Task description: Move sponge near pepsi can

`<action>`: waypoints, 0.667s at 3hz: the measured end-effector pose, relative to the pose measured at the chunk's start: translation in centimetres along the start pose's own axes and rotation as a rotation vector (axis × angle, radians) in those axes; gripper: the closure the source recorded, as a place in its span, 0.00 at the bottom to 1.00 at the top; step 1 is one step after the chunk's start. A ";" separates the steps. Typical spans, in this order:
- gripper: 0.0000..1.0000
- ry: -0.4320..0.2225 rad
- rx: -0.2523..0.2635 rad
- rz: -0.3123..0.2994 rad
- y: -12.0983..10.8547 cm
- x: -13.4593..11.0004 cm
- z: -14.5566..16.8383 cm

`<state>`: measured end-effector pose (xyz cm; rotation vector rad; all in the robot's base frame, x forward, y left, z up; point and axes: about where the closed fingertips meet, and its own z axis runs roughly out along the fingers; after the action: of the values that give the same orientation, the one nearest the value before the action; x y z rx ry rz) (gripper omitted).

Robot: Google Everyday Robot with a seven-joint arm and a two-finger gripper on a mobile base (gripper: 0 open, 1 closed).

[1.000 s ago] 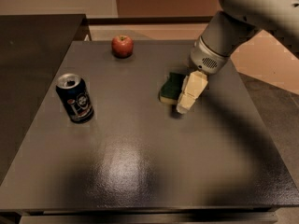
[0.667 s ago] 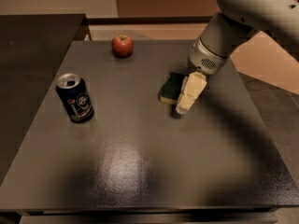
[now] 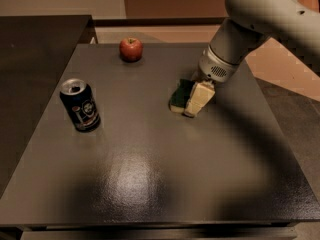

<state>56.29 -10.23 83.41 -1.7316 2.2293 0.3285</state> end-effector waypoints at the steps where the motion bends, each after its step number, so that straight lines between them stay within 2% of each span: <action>1: 0.64 -0.001 0.002 -0.002 -0.3 -0.2 0.2; 2: 0.88 -0.010 -0.009 -0.033 0.3 -1.6 -0.6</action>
Offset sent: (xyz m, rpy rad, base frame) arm -0.0033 0.0266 0.0320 0.0213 -0.0152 0.0739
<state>56.34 -8.90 84.59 -1.7647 2.1932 0.3394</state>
